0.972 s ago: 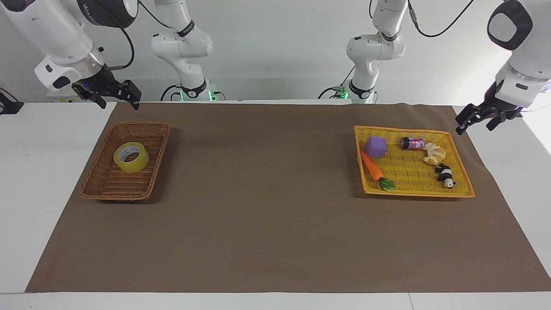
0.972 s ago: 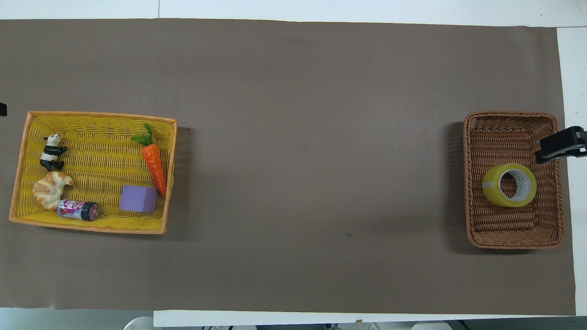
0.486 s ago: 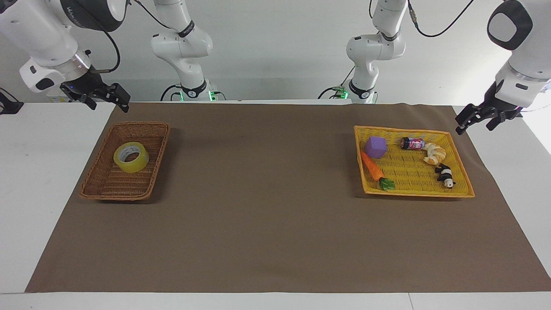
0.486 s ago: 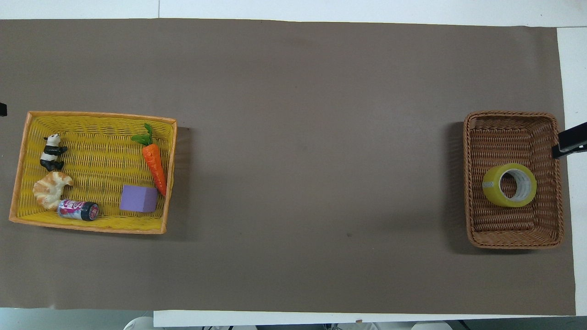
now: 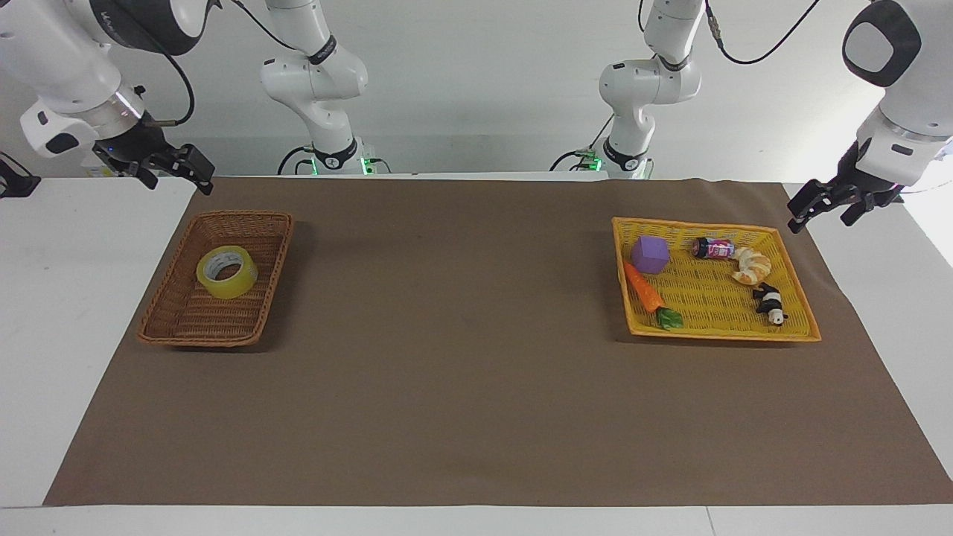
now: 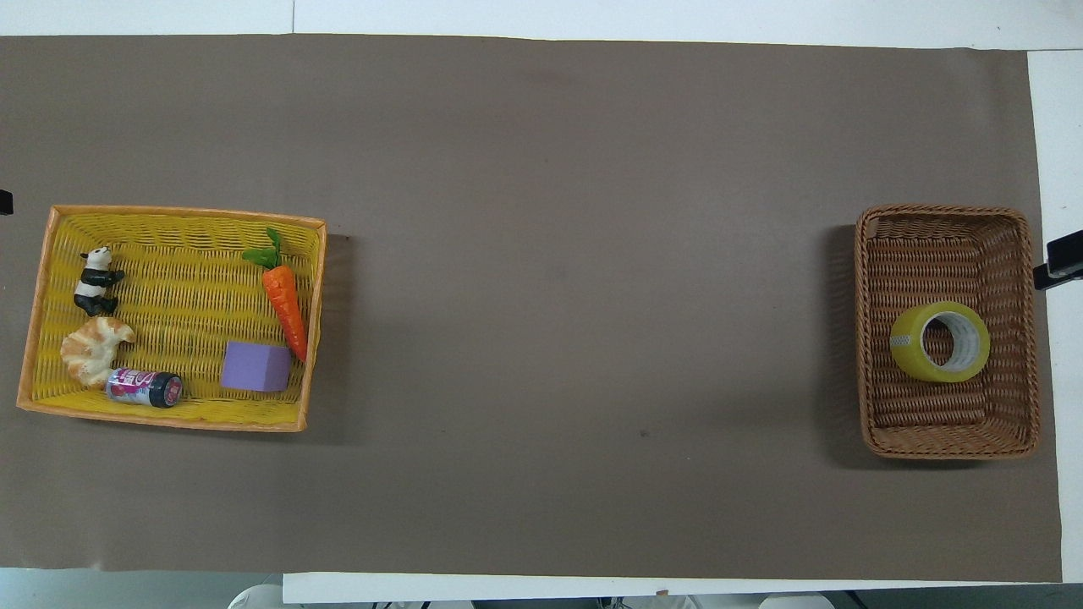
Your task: Move tape to another basket
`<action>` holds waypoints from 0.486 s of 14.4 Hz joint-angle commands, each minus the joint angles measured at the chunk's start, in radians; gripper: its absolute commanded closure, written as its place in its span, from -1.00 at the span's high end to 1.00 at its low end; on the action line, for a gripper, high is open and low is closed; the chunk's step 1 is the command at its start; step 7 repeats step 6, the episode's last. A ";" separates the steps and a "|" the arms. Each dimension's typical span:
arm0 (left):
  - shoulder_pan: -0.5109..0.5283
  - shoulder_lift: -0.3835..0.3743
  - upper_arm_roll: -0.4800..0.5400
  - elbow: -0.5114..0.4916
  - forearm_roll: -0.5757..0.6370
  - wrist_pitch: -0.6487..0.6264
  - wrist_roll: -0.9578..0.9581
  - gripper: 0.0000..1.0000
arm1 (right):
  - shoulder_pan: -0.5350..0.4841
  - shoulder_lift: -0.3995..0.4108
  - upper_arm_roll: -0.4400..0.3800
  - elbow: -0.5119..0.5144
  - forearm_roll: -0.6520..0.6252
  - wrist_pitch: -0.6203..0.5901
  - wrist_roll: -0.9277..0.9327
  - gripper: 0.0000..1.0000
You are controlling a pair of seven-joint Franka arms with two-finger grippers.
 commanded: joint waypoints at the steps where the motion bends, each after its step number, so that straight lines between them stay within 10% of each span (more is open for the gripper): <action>1: 0.004 -0.010 -0.002 -0.009 -0.001 -0.013 0.011 1.00 | 0.011 -0.001 -0.012 0.005 -0.008 0.011 0.010 1.00; 7: 0.004 -0.008 -0.002 -0.009 -0.001 -0.013 0.012 1.00 | 0.011 -0.010 -0.023 -0.001 -0.006 0.004 -0.004 1.00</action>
